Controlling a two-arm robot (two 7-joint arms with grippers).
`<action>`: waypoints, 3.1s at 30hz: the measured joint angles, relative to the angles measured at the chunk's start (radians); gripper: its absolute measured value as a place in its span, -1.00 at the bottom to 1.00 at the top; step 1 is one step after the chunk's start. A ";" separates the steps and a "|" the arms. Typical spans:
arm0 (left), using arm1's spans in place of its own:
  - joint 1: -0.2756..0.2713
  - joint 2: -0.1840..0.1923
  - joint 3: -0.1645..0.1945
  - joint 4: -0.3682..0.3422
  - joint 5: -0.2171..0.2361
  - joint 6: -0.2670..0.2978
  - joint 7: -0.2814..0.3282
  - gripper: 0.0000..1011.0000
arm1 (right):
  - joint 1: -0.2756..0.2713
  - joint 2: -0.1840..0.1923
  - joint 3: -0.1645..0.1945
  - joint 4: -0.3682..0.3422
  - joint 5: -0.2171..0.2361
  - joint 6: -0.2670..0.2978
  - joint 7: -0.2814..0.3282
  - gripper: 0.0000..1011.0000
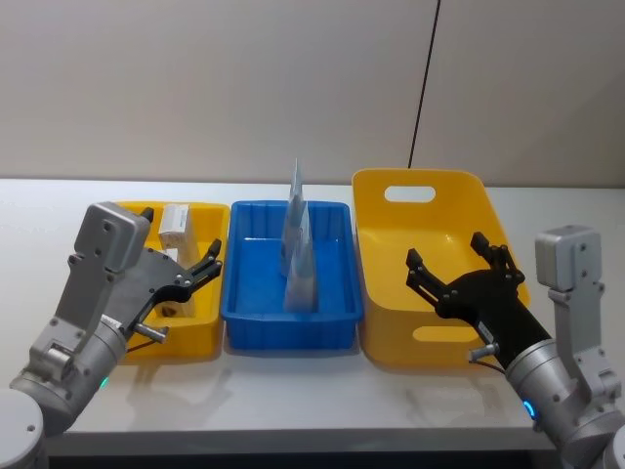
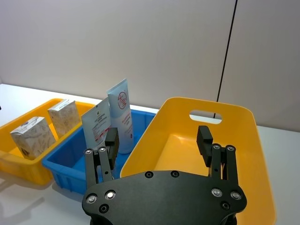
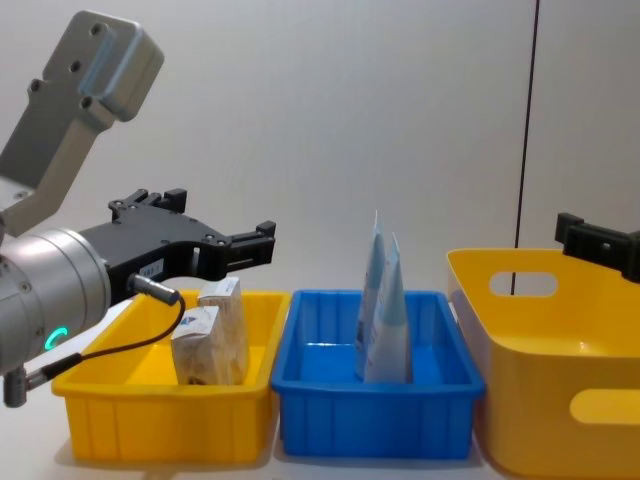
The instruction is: Bimanual collaborative sorting of washing and personal care products
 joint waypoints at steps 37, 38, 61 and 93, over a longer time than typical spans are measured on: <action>0.000 0.000 0.000 0.000 0.000 0.000 0.000 0.98 | 0.000 0.000 0.000 0.000 0.000 0.000 0.000 0.98; 0.000 0.000 0.000 0.000 0.000 0.000 0.000 0.98 | 0.000 0.000 0.000 0.000 0.000 0.000 0.000 0.98; 0.000 0.000 0.000 0.000 0.000 0.000 0.000 0.98 | 0.000 0.000 0.000 0.000 0.000 0.000 0.000 0.98; 0.004 -0.003 -0.008 -0.012 -0.012 0.054 -0.003 0.98 | 0.000 0.000 0.000 0.000 0.000 0.000 0.000 0.98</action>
